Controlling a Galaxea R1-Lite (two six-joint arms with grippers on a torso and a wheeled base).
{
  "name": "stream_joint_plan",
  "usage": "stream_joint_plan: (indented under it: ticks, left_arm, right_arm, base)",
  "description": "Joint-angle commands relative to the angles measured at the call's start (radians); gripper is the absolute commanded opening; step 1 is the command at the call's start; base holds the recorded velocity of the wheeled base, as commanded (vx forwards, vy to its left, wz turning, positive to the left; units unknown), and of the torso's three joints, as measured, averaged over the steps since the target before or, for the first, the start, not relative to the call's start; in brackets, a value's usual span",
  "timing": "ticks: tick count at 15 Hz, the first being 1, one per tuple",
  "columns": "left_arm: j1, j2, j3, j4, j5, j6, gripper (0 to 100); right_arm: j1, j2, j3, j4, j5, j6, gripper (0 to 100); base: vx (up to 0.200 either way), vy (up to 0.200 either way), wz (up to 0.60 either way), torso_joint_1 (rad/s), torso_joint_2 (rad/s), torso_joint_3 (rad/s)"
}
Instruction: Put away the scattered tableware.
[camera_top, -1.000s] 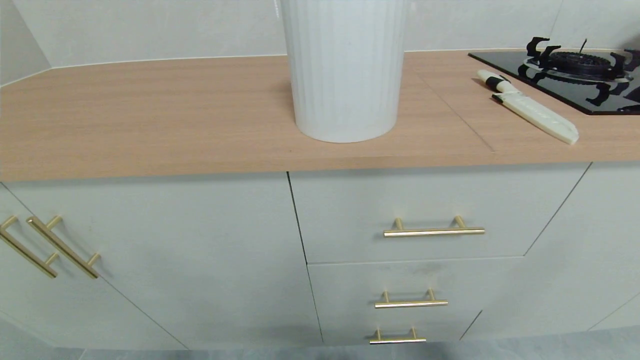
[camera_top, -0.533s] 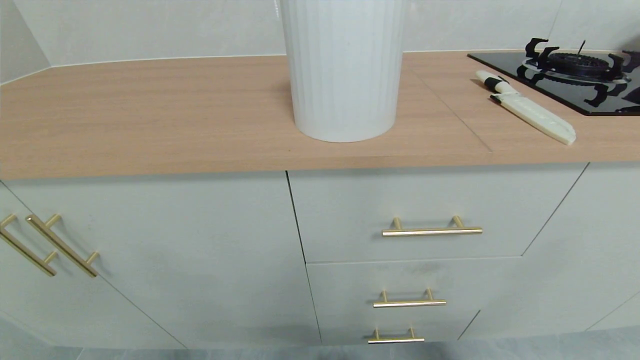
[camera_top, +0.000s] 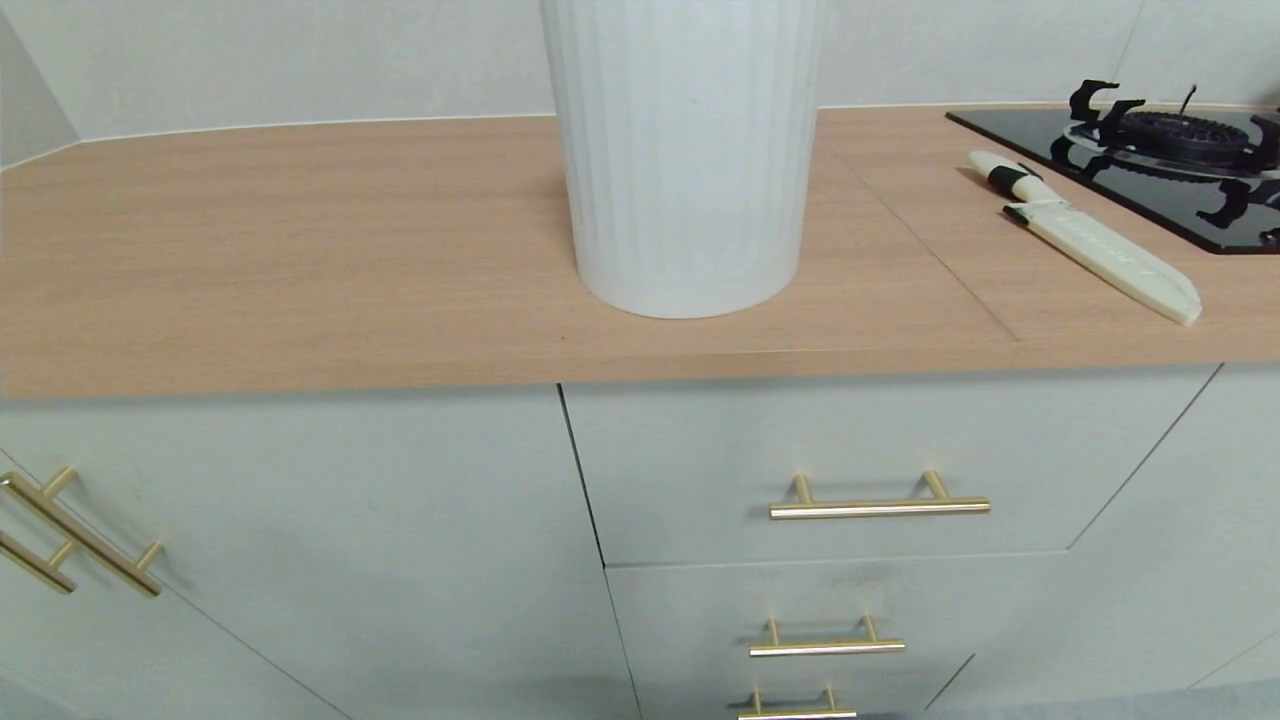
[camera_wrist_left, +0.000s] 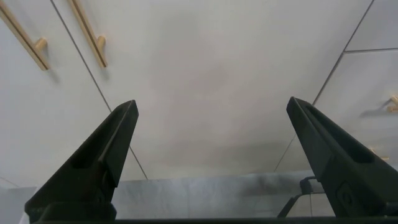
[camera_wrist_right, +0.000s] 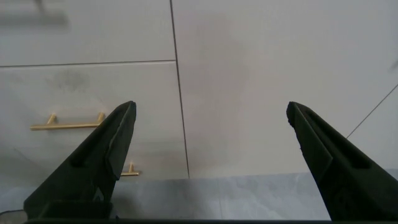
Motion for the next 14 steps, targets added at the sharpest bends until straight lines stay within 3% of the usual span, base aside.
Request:
stream_joint_plan:
  ticks: [1, 7, 14]
  left_arm:
    - [0.0, 0.0, 0.0, 0.0, 0.0, 0.0, 100]
    - [0.0, 0.0, 0.0, 0.0, 0.0, 0.0, 100]
    - [0.0, 0.0, 0.0, 0.0, 0.0, 0.001, 100]
  right_arm:
    - [0.0, 0.002, 0.0, -0.001, 0.0, -0.001, 100]
    - [0.0, 0.0, 0.0, -0.001, 0.0, -0.001, 100]
    - [0.0, 0.0, 0.0, -0.001, 0.0, -0.001, 100]
  base:
    - [0.0, 0.0, 0.0, 0.0, 0.0, 0.0]
    - [0.0, 0.0, 0.0, 0.105, -0.15, -0.157]
    - [0.0, 0.0, 0.0, 0.154, -0.55, -0.255]
